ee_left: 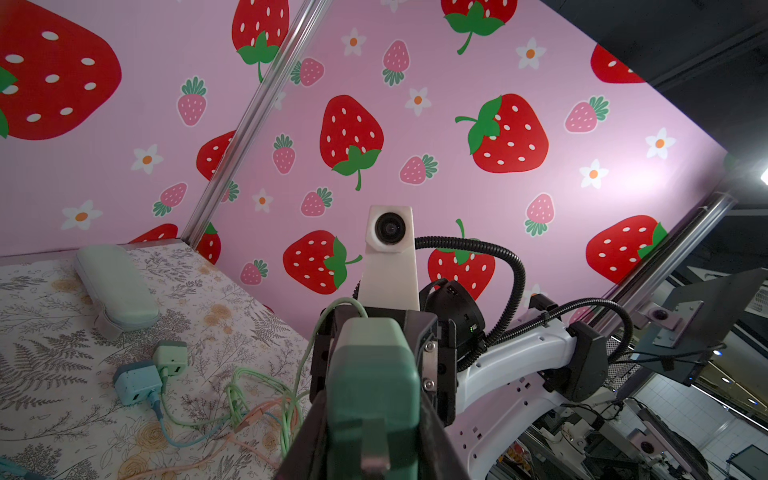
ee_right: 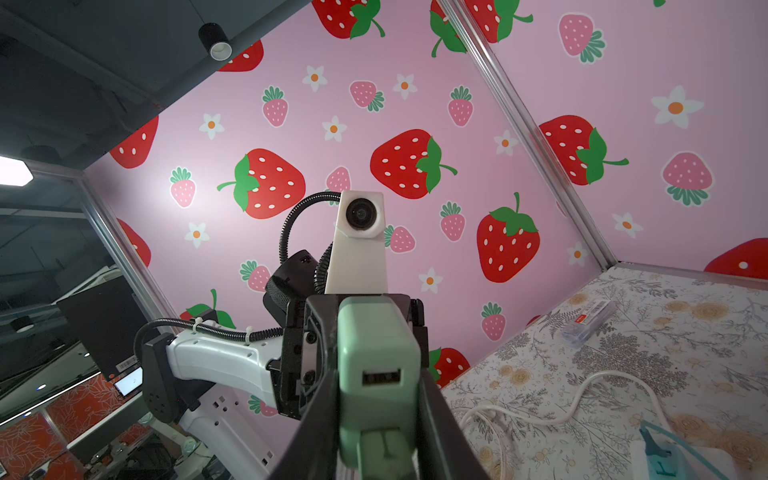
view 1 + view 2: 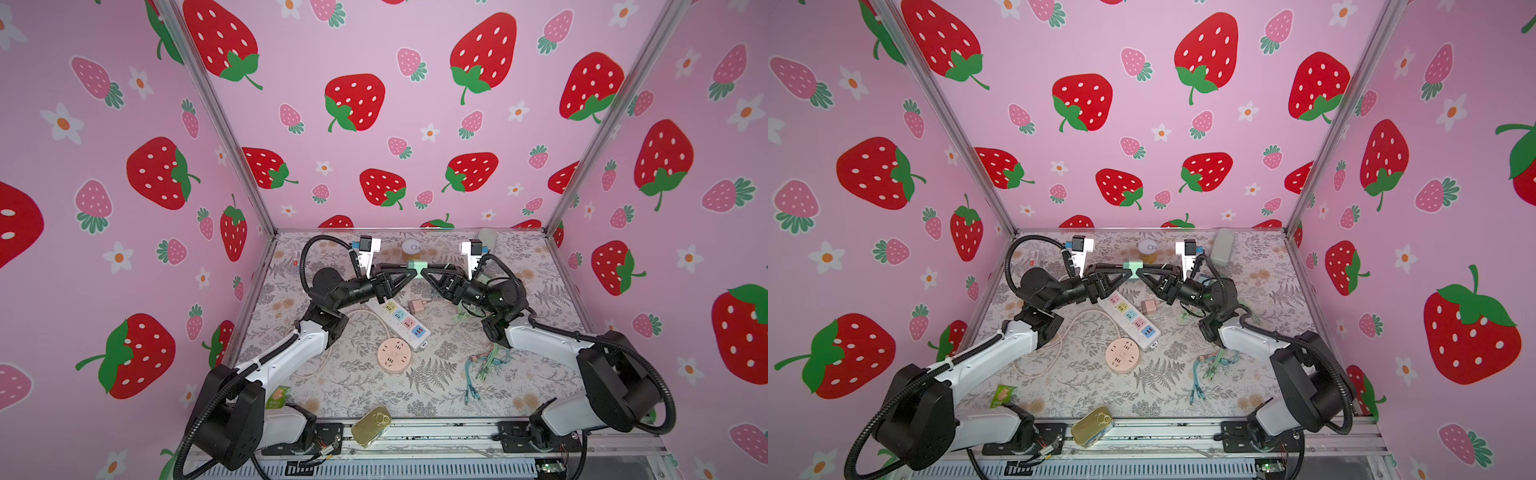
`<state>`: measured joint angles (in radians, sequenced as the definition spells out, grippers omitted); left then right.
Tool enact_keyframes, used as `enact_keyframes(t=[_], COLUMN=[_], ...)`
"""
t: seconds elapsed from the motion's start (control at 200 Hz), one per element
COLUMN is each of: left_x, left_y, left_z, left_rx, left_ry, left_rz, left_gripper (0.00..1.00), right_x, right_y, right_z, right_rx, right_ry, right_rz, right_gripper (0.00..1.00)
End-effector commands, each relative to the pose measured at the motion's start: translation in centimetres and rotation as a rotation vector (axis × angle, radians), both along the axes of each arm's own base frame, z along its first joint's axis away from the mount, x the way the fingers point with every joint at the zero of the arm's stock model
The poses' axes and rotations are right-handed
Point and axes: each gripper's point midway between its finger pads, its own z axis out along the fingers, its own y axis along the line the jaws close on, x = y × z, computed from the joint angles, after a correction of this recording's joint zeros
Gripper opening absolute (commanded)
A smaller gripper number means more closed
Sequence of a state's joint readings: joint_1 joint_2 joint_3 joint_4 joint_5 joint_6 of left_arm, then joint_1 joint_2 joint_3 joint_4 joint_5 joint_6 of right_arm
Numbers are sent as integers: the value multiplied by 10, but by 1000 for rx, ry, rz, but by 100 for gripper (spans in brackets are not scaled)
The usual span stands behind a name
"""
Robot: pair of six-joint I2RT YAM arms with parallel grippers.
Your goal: Insert the plug
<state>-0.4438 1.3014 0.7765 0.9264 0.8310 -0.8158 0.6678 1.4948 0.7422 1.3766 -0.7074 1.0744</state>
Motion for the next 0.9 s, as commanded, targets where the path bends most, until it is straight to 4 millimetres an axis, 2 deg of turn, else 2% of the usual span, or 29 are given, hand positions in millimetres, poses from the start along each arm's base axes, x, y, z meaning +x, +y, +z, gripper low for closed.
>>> enact_keyframes(t=[0.0, 0.02, 0.045, 0.08, 0.21, 0.345, 0.445, 0.655, 0.895], left_x=[-7, -6, -6, -9, -8, -9, -8, -8, -20], left_y=[-2, -2, -3, -3, -2, 2, 4, 11, 23], left_z=[2, 1, 1, 2, 1, 3, 1, -1, -11], left_rx=[7, 13, 17, 23, 42, 54, 61, 67, 140], left_ry=[7, 15, 22, 22, 27, 19, 28, 40, 30], left_rz=[-23, -24, -31, -46, -36, -29, -18, -1, 26], left_gripper=[0, 4, 14, 20, 27, 47, 56, 64, 67], right_x=[-18, -18, -18, -18, -19, -15, -10, -6, 21], right_y=[-3, -2, -2, -3, -1, 1, 1, 0, 1], right_z=[26, 27, 26, 27, 24, 22, 20, 22, 16], right_rx=[69, 69, 67, 66, 40, 6, -29, -50, -174], right_ry=[-96, -97, -99, -103, -112, -112, -121, -130, -119], right_rz=[62, 63, 63, 62, 61, 29, -8, -39, -130], right_gripper=[18, 17, 16, 14, 13, 12, 12, 11, 10])
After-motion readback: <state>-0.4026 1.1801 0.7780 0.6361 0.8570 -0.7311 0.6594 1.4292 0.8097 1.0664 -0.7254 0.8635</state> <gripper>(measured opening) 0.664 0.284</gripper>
